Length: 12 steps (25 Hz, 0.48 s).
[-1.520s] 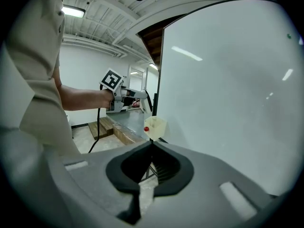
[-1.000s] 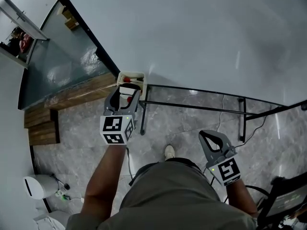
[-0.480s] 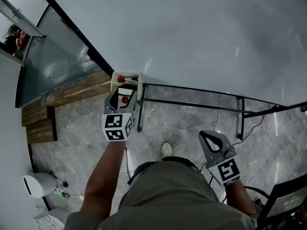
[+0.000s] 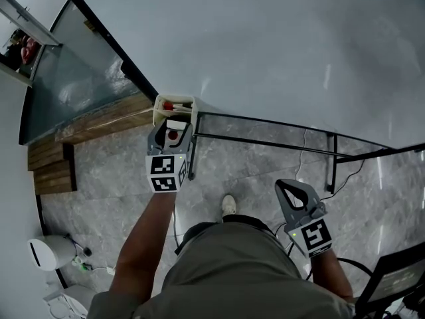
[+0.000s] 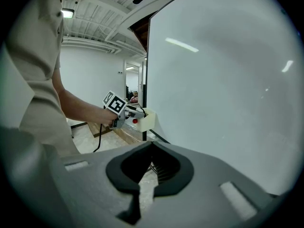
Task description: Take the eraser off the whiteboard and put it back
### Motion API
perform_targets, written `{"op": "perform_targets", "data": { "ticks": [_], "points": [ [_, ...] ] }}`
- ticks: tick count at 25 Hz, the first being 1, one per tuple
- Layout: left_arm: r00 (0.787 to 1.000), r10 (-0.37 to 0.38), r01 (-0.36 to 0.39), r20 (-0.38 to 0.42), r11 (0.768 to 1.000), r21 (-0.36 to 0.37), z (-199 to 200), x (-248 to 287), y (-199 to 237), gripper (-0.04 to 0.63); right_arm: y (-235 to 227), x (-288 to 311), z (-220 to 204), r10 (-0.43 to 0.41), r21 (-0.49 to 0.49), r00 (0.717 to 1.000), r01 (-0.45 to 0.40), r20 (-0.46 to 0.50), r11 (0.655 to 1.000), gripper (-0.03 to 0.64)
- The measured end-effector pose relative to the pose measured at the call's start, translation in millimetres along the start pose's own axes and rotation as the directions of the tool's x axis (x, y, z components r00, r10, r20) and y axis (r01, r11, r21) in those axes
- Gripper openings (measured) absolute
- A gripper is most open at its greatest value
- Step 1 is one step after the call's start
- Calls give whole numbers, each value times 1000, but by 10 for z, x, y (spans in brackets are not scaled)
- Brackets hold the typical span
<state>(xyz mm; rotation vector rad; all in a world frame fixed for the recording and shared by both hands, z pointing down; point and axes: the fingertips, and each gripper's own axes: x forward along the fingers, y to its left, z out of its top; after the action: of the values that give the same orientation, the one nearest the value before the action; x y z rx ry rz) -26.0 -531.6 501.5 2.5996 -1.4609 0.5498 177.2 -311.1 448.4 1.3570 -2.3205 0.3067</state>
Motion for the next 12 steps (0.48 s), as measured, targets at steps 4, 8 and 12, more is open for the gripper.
{"op": "perform_targets", "data": {
  "ticks": [4,8,12],
  "points": [
    [1000,8,-8,-6,1000,5,-30,-1,0,279,40,13,10,4,-16,1000,-4,5,1000,2],
    [1000,2,-2,-5,1000,17,-41,-39,3,291,126,17,8,9,-24,1000,-9,5,1000,2],
    [1000,7,-7,11,1000,19,-39,-231,24,304,286,-19,2,14,-30,1000,-14,9,999,2]
  ]
}}
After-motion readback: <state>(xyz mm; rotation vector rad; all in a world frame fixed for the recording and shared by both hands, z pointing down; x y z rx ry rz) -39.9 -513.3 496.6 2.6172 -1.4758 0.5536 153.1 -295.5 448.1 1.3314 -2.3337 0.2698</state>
